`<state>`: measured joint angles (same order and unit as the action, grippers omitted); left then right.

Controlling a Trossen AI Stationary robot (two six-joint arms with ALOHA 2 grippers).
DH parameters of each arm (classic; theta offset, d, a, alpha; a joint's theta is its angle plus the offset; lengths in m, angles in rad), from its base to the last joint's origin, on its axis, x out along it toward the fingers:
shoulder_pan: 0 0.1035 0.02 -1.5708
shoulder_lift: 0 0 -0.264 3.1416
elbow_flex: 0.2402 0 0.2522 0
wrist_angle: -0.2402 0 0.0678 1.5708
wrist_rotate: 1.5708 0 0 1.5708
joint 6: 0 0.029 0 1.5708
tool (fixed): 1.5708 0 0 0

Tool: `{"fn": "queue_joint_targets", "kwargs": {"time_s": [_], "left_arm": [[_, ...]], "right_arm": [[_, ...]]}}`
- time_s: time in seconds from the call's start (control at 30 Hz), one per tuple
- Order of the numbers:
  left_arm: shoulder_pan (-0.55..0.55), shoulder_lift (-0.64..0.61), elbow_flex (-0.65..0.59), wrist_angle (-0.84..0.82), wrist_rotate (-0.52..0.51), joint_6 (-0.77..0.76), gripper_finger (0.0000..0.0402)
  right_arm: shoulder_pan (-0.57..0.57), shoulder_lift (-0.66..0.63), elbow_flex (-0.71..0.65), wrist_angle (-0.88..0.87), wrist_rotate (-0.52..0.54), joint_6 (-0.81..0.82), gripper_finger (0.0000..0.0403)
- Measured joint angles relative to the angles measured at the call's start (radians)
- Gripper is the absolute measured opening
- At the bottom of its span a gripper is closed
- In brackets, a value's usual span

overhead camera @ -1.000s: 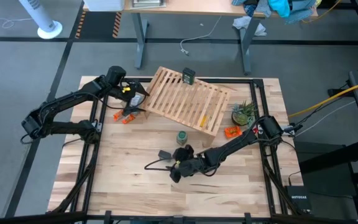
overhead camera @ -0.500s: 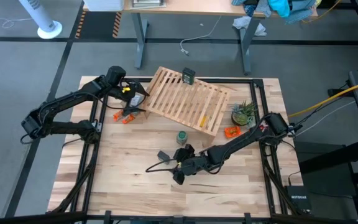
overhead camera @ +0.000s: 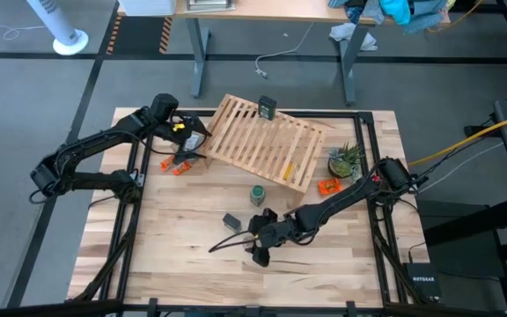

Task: Shelf spices
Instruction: Remove the transparent seasoning bottle from the shelf

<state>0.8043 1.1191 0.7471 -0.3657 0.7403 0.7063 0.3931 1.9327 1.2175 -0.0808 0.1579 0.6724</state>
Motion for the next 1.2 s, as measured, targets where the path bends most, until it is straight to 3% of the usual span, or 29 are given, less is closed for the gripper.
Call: {"fn": "queue_joint_targets", "kwargs": {"time_s": [1.2], "left_arm": [[0.000,0.000,0.000,-0.025,0.000,0.000,0.0379]], "right_arm": [[-0.001,0.048,-0.001,0.024,-0.046,-0.023,0.0328]]}}
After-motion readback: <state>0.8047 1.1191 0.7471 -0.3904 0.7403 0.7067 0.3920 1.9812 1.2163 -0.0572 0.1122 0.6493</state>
